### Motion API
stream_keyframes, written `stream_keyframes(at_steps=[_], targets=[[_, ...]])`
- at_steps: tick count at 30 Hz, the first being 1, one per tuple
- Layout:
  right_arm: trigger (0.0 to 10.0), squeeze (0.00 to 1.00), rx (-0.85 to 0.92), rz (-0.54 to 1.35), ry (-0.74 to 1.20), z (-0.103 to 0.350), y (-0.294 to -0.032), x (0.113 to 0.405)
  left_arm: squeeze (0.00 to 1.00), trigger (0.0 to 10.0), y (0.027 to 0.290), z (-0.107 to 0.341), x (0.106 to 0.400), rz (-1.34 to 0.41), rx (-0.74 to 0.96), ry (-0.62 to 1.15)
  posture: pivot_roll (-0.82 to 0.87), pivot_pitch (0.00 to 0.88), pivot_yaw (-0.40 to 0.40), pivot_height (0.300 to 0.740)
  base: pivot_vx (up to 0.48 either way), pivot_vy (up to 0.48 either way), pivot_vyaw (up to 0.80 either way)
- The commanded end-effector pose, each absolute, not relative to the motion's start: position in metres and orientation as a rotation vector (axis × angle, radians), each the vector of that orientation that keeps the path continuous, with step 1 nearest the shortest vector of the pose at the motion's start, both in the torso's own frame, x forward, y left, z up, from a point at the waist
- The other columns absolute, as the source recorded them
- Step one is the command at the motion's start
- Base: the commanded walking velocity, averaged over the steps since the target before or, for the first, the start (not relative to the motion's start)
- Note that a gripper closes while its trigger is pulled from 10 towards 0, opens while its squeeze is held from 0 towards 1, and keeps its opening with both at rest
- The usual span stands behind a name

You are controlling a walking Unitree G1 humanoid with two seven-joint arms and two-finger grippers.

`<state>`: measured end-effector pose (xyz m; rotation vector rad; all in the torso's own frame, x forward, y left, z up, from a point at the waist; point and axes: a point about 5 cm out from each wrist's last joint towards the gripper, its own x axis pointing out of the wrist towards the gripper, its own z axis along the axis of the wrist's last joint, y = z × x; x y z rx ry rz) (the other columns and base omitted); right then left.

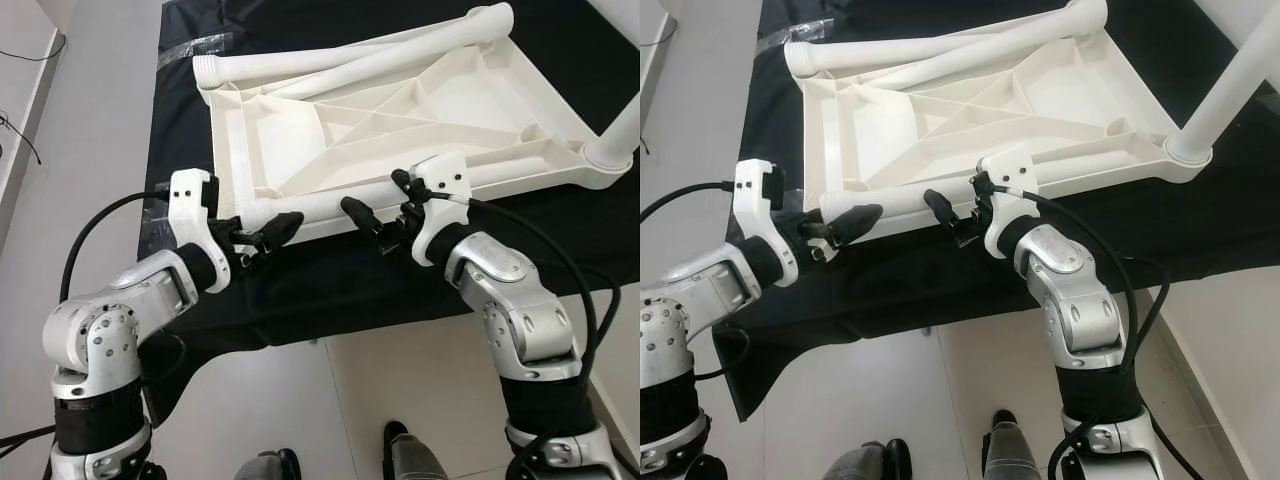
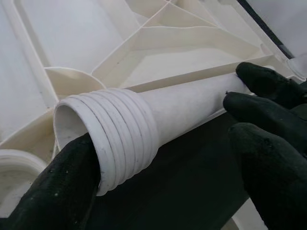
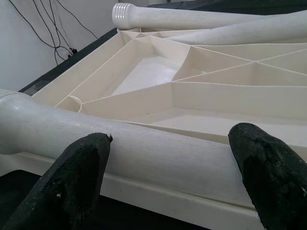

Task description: Building children table

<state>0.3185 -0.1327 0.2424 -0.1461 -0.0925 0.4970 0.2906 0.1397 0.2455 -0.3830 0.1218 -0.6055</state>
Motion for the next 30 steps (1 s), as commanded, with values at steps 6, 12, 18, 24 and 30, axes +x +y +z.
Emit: stream_keyframes(at_steps=[6, 12, 18, 24, 30], targets=[[10.0, 0.00, -0.132, 0.527, -0.080, 0.239, -0.124, 0.316, 0.00, 10.0, 0.136, 0.239, 0.292, -0.645, -0.433, 0.134, -0.15, 0.300, 0.105, 0.740, 0.000, 0.000, 0.00], [10.0, 0.00, -0.117, 0.537, -0.075, 0.237, -0.118, 0.313, 0.00, 10.0, 0.133, 0.225, 0.292, -0.760, -0.504, 0.174, -0.16, 0.301, 0.095, 0.740, 0.000, 0.000, 0.00], [10.0, 0.00, -0.112, 0.536, -0.073, 0.237, -0.115, 0.312, 0.00, 10.0, 0.131, 0.217, 0.296, -0.880, -0.531, 0.197, -0.16, 0.305, 0.093, 0.740, 0.000, 0.000, 0.00], [10.0, 0.00, -0.107, 0.513, -0.077, 0.237, -0.115, 0.311, 0.00, 10.0, 0.125, 0.224, 0.316, -0.983, -0.521, 0.195, -0.17, 0.301, 0.097, 0.740, 0.000, 0.000, 0.00], [10.0, 0.00, -0.107, 0.496, -0.083, 0.239, -0.116, 0.311, 0.00, 10.0, 0.117, 0.220, 0.321, -1.097, -0.471, 0.259, -0.18, 0.302, 0.101, 0.740, 0.000, 0.000, 0.00]])
